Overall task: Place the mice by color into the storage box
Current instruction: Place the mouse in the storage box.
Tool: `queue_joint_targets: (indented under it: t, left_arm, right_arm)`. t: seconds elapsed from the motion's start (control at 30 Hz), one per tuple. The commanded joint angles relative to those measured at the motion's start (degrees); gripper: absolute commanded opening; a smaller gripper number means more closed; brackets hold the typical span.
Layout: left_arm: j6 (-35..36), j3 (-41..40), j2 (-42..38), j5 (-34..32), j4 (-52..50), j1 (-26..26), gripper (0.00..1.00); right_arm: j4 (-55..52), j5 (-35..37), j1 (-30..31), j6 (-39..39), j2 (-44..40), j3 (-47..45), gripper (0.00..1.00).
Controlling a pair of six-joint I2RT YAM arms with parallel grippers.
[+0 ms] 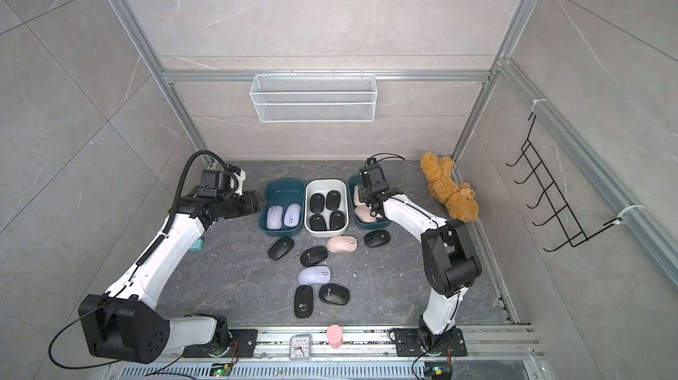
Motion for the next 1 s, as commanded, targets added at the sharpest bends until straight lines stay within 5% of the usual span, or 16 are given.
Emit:
queue_joint_targets:
  t: [0.0,0.57,0.97]
  left_arm:
    - [0.58,0.42,-0.44,-0.14,2.46,-0.07,0.68]
    - [0.89,-1.71,-1.28,0.39,5.24,0.24,0.68]
    - [0.62,-2.24,-2.32,1.01,5.79,0.60,0.67]
  right_arm:
    - [3.98,-0.97,-1.46,-0.90,3.12,3.62,0.52]
    - [9.46,-0.57,-4.29,-1.33,15.40,11.39,0.53]
    - [0.12,1.85,-4.48,3.98,20.70,18.22,0.52]
